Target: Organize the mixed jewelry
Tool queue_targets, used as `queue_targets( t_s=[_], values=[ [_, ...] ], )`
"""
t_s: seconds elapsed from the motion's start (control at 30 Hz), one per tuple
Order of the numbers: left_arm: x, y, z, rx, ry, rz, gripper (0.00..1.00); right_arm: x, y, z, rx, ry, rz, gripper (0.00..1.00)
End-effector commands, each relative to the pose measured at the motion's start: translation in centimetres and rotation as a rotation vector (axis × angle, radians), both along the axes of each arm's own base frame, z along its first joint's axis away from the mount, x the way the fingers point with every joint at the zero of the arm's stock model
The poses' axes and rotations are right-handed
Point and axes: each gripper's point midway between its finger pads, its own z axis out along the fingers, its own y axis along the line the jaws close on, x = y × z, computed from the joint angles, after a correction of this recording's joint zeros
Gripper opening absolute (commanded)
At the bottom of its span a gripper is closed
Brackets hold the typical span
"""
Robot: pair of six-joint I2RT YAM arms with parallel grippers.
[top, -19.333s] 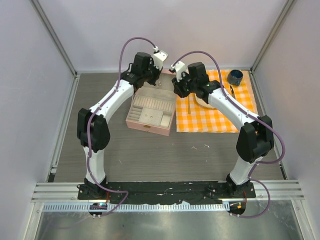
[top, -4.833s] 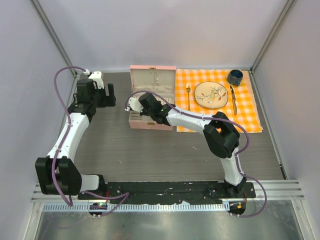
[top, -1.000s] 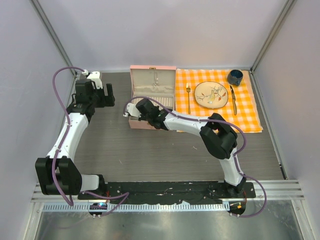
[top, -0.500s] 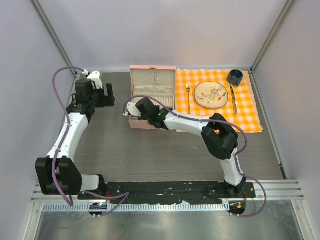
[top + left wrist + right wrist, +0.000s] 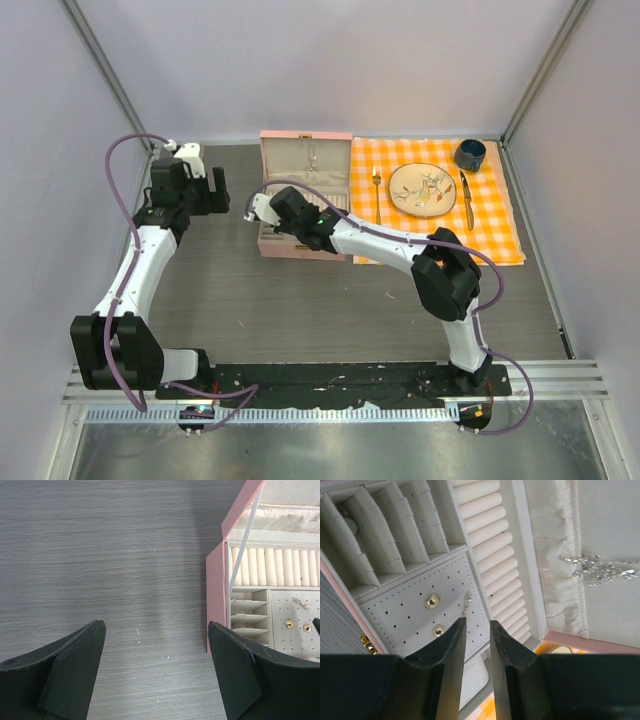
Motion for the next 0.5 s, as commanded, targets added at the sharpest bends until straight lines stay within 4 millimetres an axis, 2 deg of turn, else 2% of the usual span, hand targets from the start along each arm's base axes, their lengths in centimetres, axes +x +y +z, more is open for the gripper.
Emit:
queue_targets(
  t_s=[0.0,0.17,0.3,0.4,0.47],
  values=[
    [0.3,0.1,2.6,-0.012,-0.072,0.003,0.88,0.7,0.3,8.0,0.163,-0.116,-0.056,0.31],
    [0.2,-0.2,2.4,-0.019,-0.069,-0.013,0.88,0.9,-1.3,9.2,0.190,-0.132,-0.107,0.31],
    [-0.2,-1.5,2.3,-0.049,-0.066,-0.087,0.88,0.5,-3.8,8.7,0.202,-0.092,-0.125,0.31],
    [-0.5,-2.5,1.8,-0.067,-0.058,-0.150,0.88,-0.1,-6.3,8.0,0.222,-0.017,-0.140,0.30],
    [-1.0,-3.7,1.5,-0.097,-0.050,-0.215,0.88,-0.7,-8.5,6.3,0.227,0.076,-0.153,0.30]
  ],
)
